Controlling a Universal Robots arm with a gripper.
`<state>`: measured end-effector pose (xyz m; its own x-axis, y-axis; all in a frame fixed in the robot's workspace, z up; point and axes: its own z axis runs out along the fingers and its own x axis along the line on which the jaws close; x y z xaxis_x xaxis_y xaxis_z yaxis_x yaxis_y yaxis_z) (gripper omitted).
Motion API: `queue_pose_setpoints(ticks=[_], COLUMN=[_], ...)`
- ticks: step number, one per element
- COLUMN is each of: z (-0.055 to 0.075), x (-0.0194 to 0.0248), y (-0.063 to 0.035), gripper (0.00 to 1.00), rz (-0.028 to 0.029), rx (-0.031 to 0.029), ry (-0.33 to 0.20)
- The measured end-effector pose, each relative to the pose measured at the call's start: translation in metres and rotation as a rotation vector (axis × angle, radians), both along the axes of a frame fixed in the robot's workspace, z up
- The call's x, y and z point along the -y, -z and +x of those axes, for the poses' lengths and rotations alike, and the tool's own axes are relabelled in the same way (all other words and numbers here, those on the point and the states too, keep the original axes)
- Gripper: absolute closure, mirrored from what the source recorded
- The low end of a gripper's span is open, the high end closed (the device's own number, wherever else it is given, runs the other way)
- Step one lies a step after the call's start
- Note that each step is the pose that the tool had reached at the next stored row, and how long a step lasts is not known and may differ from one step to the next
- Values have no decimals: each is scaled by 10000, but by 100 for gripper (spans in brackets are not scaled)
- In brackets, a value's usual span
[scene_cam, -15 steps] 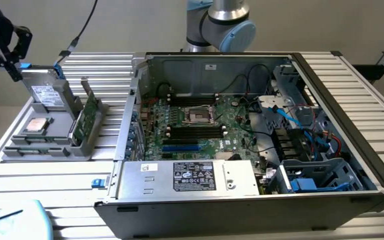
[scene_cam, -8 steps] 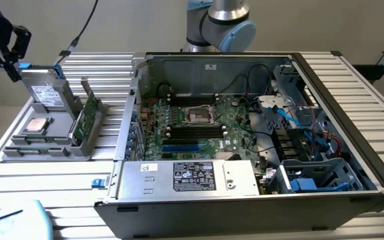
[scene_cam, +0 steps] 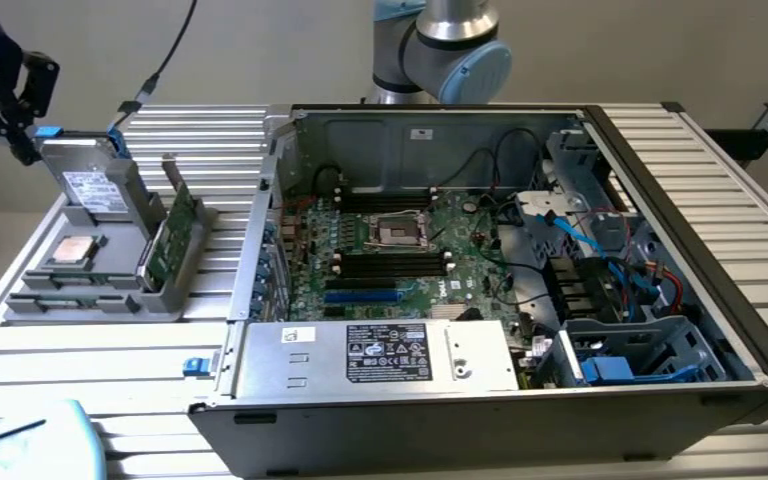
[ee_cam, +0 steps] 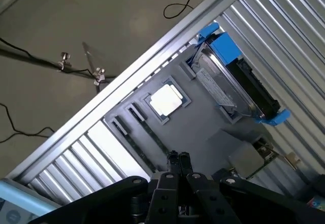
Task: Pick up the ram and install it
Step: 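Pick up the ram and move it above insertion slot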
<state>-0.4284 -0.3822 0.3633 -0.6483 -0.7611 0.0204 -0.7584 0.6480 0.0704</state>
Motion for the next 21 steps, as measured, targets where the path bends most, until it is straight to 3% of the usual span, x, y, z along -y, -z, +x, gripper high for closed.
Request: queue_pose_setpoints(ticks=[16,21], z=[-2,-3], x=[0,0], y=[8,14], gripper=[89,89], rz=[-116,-123], rx=[-153,-183], ry=[-2592,-3449])
